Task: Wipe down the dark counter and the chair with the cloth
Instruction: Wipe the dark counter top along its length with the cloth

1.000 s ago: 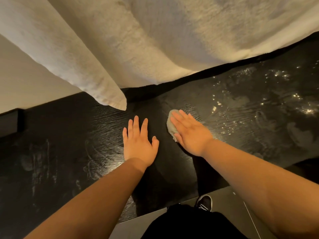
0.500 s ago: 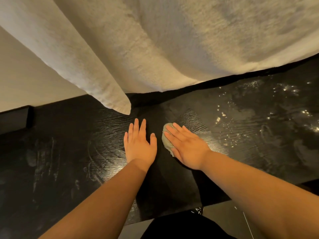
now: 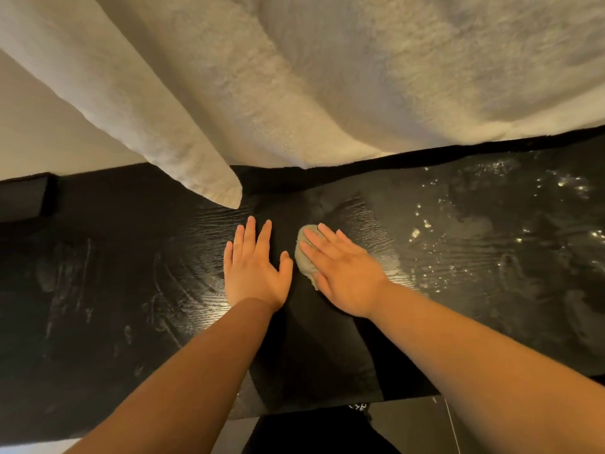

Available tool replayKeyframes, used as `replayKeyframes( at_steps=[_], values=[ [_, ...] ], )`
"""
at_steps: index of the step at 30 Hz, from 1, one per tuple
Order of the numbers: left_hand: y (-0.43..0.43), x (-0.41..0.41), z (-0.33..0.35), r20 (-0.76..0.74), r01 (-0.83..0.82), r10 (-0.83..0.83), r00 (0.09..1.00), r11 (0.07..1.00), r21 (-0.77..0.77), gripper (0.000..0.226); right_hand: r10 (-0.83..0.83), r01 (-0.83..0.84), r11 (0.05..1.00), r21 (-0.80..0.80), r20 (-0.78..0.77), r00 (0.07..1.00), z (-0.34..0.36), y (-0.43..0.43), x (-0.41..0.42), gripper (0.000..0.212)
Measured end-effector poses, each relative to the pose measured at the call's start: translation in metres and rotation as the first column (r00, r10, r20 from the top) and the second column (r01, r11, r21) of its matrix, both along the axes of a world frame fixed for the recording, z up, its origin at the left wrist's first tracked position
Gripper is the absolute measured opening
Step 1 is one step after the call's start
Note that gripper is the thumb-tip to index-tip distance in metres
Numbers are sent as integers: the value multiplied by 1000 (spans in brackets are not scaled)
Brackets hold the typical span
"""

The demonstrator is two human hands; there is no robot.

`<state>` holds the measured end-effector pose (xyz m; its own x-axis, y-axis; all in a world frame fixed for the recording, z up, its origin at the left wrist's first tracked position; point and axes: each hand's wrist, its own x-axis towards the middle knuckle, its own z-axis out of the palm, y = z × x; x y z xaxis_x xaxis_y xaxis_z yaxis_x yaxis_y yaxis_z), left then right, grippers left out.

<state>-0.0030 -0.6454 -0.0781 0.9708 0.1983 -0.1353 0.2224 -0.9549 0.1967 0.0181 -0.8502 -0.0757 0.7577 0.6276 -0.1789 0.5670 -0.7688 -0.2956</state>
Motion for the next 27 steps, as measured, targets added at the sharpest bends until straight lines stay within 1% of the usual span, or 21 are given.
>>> replayKeyframes(
  at_steps=[1, 3, 5, 7, 9, 13, 15, 16, 17, 19, 20, 22, 24, 26, 27],
  values=[
    [0, 0, 0, -1, 0, 0, 1000, 1000, 3, 72, -31, 31, 1000, -2, 5, 999, -3, -3, 11, 64],
    [1, 0, -1, -3, 0, 0, 1000, 1000, 10, 72, -181, 181, 983, -13, 7, 984, -3, -6, 38, 65],
    [0, 0, 0, -3, -1, 1, 1000, 1000, 15, 72, -325, 325, 945, -28, 3, 946, 0, -6, 61, 65],
    [0, 1, 1, -13, 4, -4, 1000, 1000, 22, 72, -384, 384, 923, -26, 25, 923, 1, -1, 65, 65],
    [0, 1, 0, -21, 8, -8, 1000, 1000, 29, 72, -351, 352, 936, -26, 45, 935, 1, 5, 51, 66],
    [0, 0, 1, -40, 12, -10, 999, 999, 33, 72, -113, 115, 993, -37, 37, 993, -1, 5, 8, 65],
    [0, 0, 2, -43, 3, -1, 999, 999, 33, 73, -5, 5, 1000, -22, 9, 1000, 0, -7, 20, 66],
    [-1, 0, 3, -38, 0, 1, 999, 1000, 29, 73, -9, 9, 1000, -14, 26, 1000, -2, -12, 33, 67],
    [-2, 0, 3, -33, 1, 0, 999, 1000, 24, 73, -72, 72, 997, 0, 47, 996, -3, -16, 49, 68],
    [-3, 1, 3, -28, 2, -2, 1000, 1000, 22, 74, -291, 291, 957, 1, 49, 955, -4, -22, 85, 66],
    [-3, 1, 3, -32, 1, 0, 999, 1000, 25, 74, -371, 372, 928, -12, 54, 927, -3, -22, 98, 64],
    [-3, 2, 3, -45, -3, 4, 999, 1000, 31, 73, -436, 438, 899, -14, 72, 897, -3, -16, 102, 65],
    [-2, 2, 3, -54, -3, 5, 999, 999, 32, 74, -380, 379, 925, 21, 73, 922, -3, -7, 81, 66],
    [-3, 2, 4, -54, 3, -1, 999, 1000, 29, 74, -261, 256, 965, 57, 87, 961, -2, -2, 47, 68],
    [-3, 3, 3, -53, 3, -2, 999, 1000, 29, 75, -196, 192, 980, 49, 88, 977, -2, -2, 33, 67]
  ],
)
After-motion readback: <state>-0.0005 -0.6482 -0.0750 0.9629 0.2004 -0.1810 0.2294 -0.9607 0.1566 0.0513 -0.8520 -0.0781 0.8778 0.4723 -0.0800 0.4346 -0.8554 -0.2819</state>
